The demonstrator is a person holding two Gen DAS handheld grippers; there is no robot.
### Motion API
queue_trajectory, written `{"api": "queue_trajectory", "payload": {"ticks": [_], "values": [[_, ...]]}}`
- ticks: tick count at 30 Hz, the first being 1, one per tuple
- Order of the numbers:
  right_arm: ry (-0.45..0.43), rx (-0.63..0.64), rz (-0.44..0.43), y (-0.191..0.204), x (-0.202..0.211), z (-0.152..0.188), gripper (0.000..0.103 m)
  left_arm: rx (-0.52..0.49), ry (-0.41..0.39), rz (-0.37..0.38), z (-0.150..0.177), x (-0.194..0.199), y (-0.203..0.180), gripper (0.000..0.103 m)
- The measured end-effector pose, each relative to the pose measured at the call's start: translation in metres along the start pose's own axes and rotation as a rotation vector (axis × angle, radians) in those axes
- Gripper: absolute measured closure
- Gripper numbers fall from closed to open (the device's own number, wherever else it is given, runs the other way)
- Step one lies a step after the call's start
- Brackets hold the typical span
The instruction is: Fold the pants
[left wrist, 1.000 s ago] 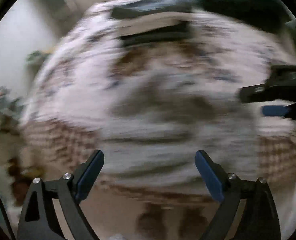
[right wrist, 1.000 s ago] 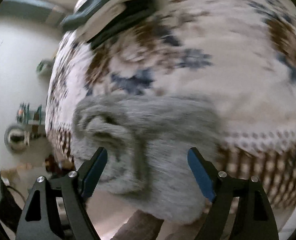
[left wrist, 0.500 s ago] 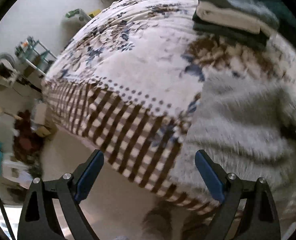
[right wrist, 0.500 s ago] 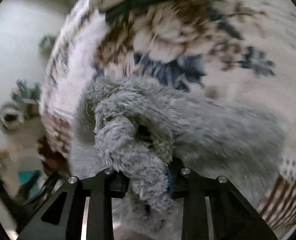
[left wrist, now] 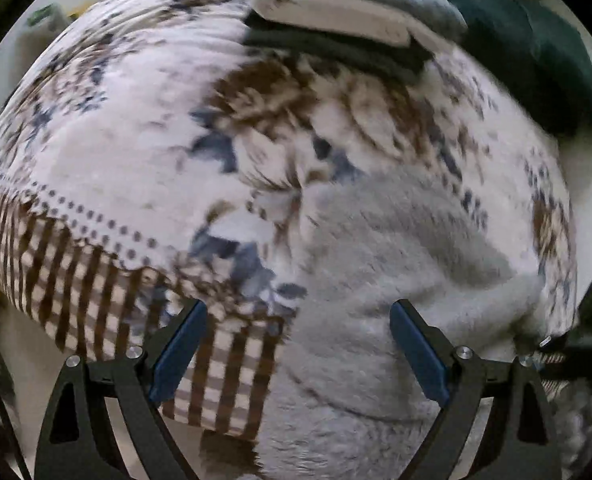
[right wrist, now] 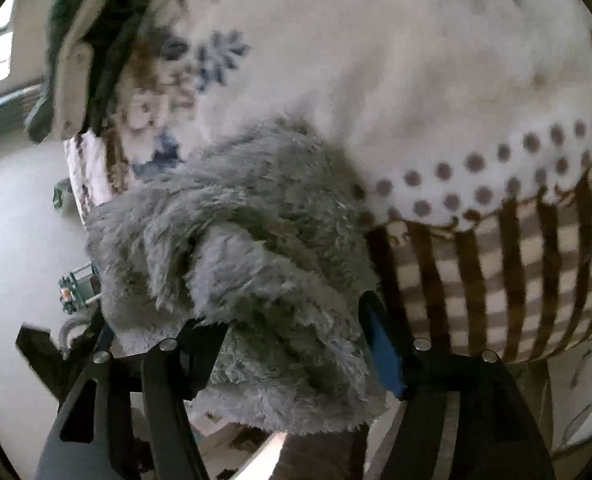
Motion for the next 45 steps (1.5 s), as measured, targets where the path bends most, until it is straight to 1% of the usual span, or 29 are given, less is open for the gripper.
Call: {"api": "queue_trajectory", "payload": {"ticks": [4, 5, 7, 10, 13, 14, 15, 16, 17, 18, 19, 21, 23, 24, 26, 29, 30, 31, 32, 33, 34, 35, 36, 37, 40, 41, 43, 44, 45], "values": [[-0.116, 0.178, 0.149, 0.043, 0.038, -0.001, 0.033, -0.008, -0.018, -0.032, 0.012, 0.007, 0.004, 0.010], [-0.157, 0.254, 0.215, 0.061, 0.050, -0.004, 0.033, 0.004, -0.019, -0.039, 0.016, 0.010, 0.008, 0.010], [-0.186, 0.363, 0.260, 0.093, 0.061, -0.010, 0.033, 0.030, -0.017, -0.019, 0.027, 0.017, 0.013, 0.010], [-0.132, 0.470, 0.219, 0.130, 0.054, -0.023, 0.033, 0.049, 0.004, 0.030, 0.042, 0.019, 0.013, 0.010], [-0.033, 0.641, 0.218, 0.177, 0.009, -0.030, 0.033, 0.023, 0.016, 0.056, 0.052, 0.011, 0.008, 0.010], [0.036, 0.713, 0.218, 0.196, -0.018, -0.031, 0.033, 0.019, 0.013, 0.076, 0.054, 0.008, 0.006, 0.010], [0.071, 0.751, 0.236, 0.202, -0.034, -0.028, 0.033, 0.016, 0.006, 0.090, 0.054, 0.008, 0.004, 0.015], [0.130, 0.801, 0.262, 0.212, -0.055, -0.026, 0.033, 0.004, -0.003, 0.106, 0.054, 0.007, 0.002, 0.026], [0.168, 0.832, 0.275, 0.217, -0.069, -0.022, 0.033, -0.017, -0.013, 0.124, 0.055, 0.007, -0.002, 0.034], [0.195, 0.886, 0.314, 0.224, -0.086, -0.022, 0.035, -0.033, -0.016, 0.138, 0.055, 0.007, -0.005, 0.053], [0.191, 0.931, 0.347, 0.229, -0.096, -0.022, 0.051, -0.063, -0.017, 0.139, 0.057, 0.005, -0.009, 0.063], [0.208, 1.046, 0.422, 0.238, -0.112, -0.018, 0.079, -0.104, -0.027, 0.148, 0.061, 0.003, -0.011, 0.074], [0.167, 1.040, 0.474, 0.240, -0.112, -0.029, 0.084, -0.125, -0.031, 0.158, 0.067, 0.003, -0.010, 0.076], [0.153, 1.013, 0.480, 0.238, -0.111, -0.036, 0.086, -0.131, -0.035, 0.161, 0.070, 0.004, -0.010, 0.079], [0.120, 0.939, 0.489, 0.229, -0.106, -0.050, 0.087, -0.145, -0.021, 0.157, 0.080, 0.003, -0.007, 0.080], [0.128, 0.814, 0.447, 0.216, -0.107, -0.065, 0.087, -0.144, 0.017, 0.156, 0.102, -0.002, 0.001, 0.080], [0.149, 0.787, 0.428, 0.213, -0.108, -0.065, 0.087, -0.132, 0.033, 0.162, 0.107, -0.002, 0.004, 0.080], [0.176, 0.765, 0.396, 0.211, -0.110, -0.064, 0.085, -0.117, 0.046, 0.166, 0.110, -0.001, 0.006, 0.080], [0.226, 0.725, 0.335, 0.213, -0.111, -0.058, 0.082, -0.104, 0.049, 0.163, 0.112, 0.002, 0.009, 0.080], [0.247, 0.695, 0.280, 0.217, -0.105, -0.054, 0.075, -0.090, 0.045, 0.162, 0.111, 0.006, 0.012, 0.080], [0.237, 0.690, 0.256, 0.219, -0.096, -0.054, 0.061, -0.064, 0.045, 0.168, 0.108, 0.011, 0.016, 0.080], [0.224, 0.693, 0.251, 0.220, -0.087, -0.053, 0.051, -0.037, 0.045, 0.172, 0.105, 0.017, 0.020, 0.079], [0.188, 0.701, 0.252, 0.220, -0.070, -0.054, 0.033, -0.021, 0.038, 0.179, 0.102, 0.021, 0.022, 0.079], [0.157, 0.705, 0.249, 0.219, -0.057, -0.054, 0.029, -0.012, 0.028, 0.175, 0.098, 0.027, 0.024, 0.079], [0.136, 0.711, 0.281, 0.205, -0.033, -0.052, 0.029, 0.009, 0.006, 0.187, 0.083, 0.039, 0.024, 0.075], [0.134, 0.717, 0.332, 0.189, -0.023, -0.051, 0.029, 0.016, 0.002, 0.187, 0.077, 0.041, 0.023, 0.075], [0.126, 0.699, 0.427, 0.159, -0.007, -0.049, 0.029, 0.029, -0.009, 0.228, 0.056, 0.045, 0.014, 0.072], [0.126, 0.688, 0.448, 0.144, -0.005, -0.046, 0.029, 0.034, -0.018, 0.236, 0.045, 0.045, 0.010, 0.070], [0.125, 0.678, 0.471, 0.127, -0.001, -0.045, 0.033, 0.034, -0.029, 0.254, 0.031, 0.046, 0.004, 0.065]]}}
Point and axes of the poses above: each gripper's, at about its wrist camera, not at the fingertips, and x roughly against the way its jaws point, y to its left, z to its underside, the point moved 8 cm from there along -x, roughly the way its jaws point, and after that the axes turned 2 degrees about x, right-handed, at the moved point
